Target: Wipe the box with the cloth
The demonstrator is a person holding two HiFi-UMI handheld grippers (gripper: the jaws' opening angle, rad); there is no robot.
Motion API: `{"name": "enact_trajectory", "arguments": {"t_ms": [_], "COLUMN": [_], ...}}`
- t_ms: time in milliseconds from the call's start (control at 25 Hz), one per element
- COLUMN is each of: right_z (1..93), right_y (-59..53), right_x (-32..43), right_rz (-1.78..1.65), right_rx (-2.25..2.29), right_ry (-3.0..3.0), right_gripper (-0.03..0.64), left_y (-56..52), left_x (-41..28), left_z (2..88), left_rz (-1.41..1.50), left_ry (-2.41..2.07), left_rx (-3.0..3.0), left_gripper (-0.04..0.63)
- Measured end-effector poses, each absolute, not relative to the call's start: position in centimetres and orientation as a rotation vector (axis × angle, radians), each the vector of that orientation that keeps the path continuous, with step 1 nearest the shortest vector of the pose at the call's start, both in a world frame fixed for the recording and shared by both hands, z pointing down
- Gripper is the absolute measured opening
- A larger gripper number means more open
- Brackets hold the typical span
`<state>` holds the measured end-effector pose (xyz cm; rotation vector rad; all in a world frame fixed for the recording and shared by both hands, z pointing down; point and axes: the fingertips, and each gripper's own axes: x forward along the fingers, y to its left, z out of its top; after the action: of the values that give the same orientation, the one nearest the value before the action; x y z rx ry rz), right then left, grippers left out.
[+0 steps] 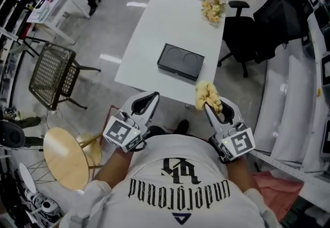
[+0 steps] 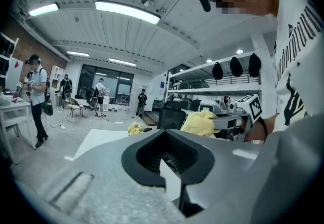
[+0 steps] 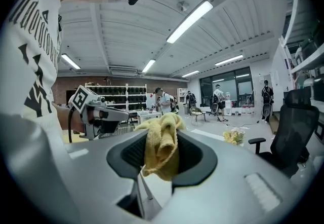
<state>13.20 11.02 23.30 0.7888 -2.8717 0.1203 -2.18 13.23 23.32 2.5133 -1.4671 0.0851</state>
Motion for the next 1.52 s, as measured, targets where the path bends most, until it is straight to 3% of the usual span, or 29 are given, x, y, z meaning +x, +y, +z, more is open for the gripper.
{"name": "enact_trajectory", "arguments": {"t_ms": [480, 1080, 1520], "right_z": [25.4, 31.8, 39.6], "right_y": [6.5, 0.4, -3.2], "right_x": [14.9, 11.0, 9.3], "right_rz": [0.162, 0.191, 0.289], "right_rx": [0.856, 0.967, 1.033], "right_ry": [-2.826, -2.621, -2.415], "right_gripper": [0.121, 0.122, 0.123], "left_y": [7.2, -1.6, -8.3], "left_x": [-1.0, -6.3, -9.4], "left_z": [24.4, 29.9, 37.5], "left_rz": [0.118, 0.240, 0.367], "left_ry": [-1.401, -1.264, -1.046], "left_rx": [2.543, 2.536, 2.465], "left_gripper": [0.008, 0.009, 0.109]}}
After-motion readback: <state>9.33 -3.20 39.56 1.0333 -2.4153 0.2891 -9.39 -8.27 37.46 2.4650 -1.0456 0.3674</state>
